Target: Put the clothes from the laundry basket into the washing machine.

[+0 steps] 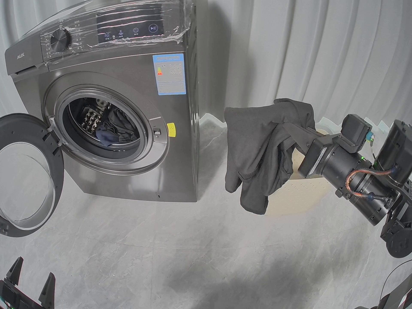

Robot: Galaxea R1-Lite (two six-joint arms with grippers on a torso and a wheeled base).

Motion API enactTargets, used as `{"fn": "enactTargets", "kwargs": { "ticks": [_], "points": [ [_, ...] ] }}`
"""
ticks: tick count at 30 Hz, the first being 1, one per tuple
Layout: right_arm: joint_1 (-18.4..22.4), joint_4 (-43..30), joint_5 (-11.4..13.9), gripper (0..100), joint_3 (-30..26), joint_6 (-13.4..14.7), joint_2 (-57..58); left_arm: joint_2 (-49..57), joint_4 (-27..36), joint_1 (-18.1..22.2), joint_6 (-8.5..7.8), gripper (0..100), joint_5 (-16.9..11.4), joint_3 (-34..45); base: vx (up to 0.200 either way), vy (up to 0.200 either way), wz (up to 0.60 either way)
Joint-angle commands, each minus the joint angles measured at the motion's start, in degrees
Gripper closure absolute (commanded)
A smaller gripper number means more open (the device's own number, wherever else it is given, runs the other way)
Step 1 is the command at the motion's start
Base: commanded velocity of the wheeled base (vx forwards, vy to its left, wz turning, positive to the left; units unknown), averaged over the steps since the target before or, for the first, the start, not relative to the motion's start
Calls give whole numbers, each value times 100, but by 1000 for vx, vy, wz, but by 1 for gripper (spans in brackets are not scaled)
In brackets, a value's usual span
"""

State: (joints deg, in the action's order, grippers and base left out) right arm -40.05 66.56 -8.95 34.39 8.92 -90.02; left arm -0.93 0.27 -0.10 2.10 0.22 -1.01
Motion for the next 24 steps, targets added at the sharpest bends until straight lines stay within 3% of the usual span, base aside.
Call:
{"fn": "enactTargets", "kwargs": {
  "ticks": [1, 24],
  "points": [
    [-65, 6, 7, 100, -11, 4, -25, 84, 0, 1, 1, 0, 4, 92, 0, 200, 0],
    [-188, 15, 51, 100, -11, 48, -139, 84, 0, 1, 1, 0, 4, 92, 0, 200, 0]
  ]
}}
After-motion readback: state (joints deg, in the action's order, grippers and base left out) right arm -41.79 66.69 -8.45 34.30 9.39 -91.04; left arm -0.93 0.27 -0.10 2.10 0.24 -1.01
